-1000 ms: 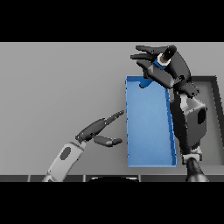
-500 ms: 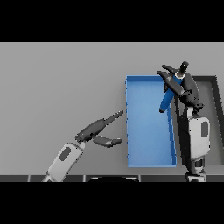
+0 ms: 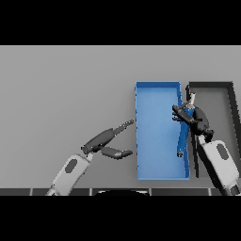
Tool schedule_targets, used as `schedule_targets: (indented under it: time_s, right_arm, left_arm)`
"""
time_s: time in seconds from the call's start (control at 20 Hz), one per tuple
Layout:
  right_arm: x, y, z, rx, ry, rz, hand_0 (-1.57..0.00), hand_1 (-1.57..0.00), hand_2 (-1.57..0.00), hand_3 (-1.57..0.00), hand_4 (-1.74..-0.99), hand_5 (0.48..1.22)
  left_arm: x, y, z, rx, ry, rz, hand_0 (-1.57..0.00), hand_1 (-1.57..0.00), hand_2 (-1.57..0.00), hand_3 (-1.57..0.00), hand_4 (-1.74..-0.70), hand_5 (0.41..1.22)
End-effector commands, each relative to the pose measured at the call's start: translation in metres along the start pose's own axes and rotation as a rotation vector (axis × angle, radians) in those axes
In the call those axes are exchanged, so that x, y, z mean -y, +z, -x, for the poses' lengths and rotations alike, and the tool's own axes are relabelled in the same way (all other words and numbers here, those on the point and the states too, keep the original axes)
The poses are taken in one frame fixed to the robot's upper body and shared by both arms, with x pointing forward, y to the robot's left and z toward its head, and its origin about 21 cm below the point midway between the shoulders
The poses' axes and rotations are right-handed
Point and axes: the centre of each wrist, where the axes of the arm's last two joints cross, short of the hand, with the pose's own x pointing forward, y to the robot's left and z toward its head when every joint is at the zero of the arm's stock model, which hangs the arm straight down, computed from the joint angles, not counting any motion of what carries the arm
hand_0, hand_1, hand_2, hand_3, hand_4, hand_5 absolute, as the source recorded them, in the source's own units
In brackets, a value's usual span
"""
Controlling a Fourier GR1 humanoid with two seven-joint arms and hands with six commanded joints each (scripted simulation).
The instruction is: Pick up the blue pipe and place it into the blue bin.
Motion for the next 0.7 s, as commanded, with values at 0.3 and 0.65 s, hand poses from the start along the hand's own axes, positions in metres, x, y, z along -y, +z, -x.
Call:
schedule_targets:
  time_s: [0.3, 0.65]
  right_arm:
    - [0.001, -0.007, 0.015, -0.196, -0.015, -0.038, -0.41, -0.4, -0.38, -0.25, -1.264, 1.108]
    - [-0.009, -0.008, 0.012, -0.225, 0.226, -0.053, -0.09, -0.08, -0.08, -0.05, -1.133, 0.853]
  left_arm:
    - [-0.003, -0.003, 0.001, -0.01, -0.004, -0.003, 0.0, 0.0, 0.0, 0.0, -0.88, 0.496]
    - [0.0, -0.002, 0.002, -0.008, -0.002, -0.004, 0.0, 0.0, 0.0, 0.0, -0.88, 0.483]
